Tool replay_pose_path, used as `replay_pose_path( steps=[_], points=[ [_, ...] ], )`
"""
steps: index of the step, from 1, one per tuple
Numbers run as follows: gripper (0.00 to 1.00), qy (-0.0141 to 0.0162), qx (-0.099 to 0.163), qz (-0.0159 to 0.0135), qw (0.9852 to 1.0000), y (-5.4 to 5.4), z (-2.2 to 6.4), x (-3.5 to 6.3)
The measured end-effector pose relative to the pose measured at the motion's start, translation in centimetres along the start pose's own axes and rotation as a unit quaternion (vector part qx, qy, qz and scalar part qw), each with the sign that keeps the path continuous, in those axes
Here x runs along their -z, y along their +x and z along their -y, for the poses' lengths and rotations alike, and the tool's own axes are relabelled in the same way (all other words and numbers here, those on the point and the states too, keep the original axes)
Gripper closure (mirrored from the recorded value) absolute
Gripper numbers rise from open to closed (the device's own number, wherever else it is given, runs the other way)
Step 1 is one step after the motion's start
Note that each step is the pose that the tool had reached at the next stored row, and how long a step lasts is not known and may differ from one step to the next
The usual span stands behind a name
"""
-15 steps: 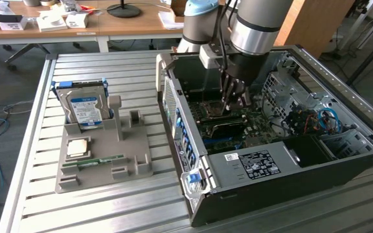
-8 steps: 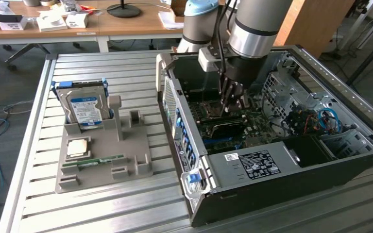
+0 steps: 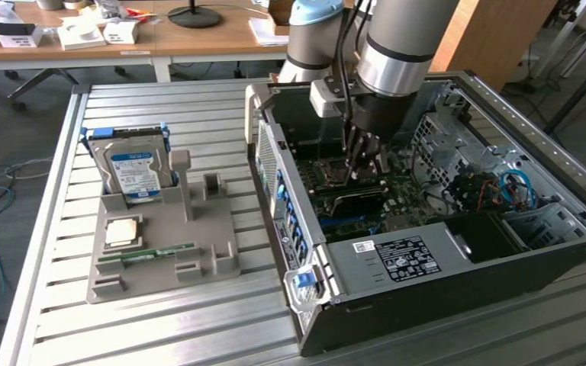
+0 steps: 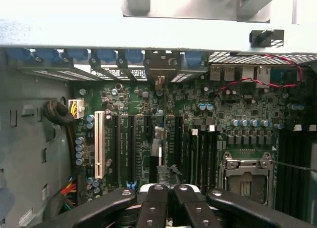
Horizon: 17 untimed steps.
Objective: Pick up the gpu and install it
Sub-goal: 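Press down on the gpu until it lock into place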
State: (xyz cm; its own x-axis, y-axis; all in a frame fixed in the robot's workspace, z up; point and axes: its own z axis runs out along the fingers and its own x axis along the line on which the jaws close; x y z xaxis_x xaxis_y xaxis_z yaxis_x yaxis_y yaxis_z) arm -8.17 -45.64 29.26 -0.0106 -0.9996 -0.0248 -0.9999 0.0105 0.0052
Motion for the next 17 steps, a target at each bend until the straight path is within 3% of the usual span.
replay_pose_path(
  steps=[17],
  points=[
    [0.89,0.0,0.0,0.0,1.0,-0.18,-0.12,-0.43]
  ],
)
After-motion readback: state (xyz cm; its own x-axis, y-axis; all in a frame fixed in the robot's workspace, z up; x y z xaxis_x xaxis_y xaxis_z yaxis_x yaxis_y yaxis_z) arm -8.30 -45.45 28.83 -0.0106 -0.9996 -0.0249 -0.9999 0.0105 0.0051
